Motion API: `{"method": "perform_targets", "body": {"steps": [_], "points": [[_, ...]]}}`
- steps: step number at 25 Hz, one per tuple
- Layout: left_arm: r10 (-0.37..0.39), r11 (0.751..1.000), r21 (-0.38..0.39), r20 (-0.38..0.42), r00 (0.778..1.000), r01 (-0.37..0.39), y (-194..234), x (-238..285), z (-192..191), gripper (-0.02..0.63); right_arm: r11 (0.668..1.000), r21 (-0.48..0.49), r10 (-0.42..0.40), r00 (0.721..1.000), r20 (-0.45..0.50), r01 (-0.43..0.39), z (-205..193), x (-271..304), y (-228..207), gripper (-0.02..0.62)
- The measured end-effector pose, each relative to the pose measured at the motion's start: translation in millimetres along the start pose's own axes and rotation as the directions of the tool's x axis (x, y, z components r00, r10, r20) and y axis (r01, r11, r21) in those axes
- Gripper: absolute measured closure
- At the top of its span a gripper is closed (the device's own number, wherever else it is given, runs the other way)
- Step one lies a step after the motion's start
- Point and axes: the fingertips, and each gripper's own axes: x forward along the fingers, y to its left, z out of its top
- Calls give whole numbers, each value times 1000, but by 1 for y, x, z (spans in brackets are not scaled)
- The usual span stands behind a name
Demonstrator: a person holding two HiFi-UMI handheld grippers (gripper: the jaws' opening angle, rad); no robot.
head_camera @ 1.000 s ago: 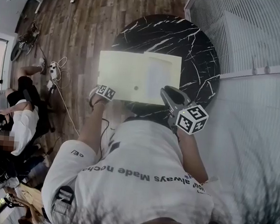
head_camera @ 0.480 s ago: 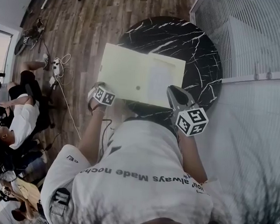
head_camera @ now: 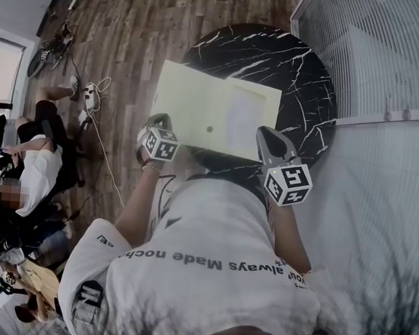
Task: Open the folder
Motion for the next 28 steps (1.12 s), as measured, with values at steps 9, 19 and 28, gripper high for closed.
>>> {"method": "perform_targets", "body": {"steps": [9,19,28], "points": [[-133,958,-194,348,928,210,-19,-74,112,604,996,-72,-56,997,50,60,31,-18,-6,584],[-252,883,-136,671,697,450,-71,-169,215,603,985,-150,-65,991,118,82,77,-35,9,584],[-277,858,-78,762,585,507,-101,-201,246,603,976,-204,-38,986,162,71,97,-39,22,584]]}}
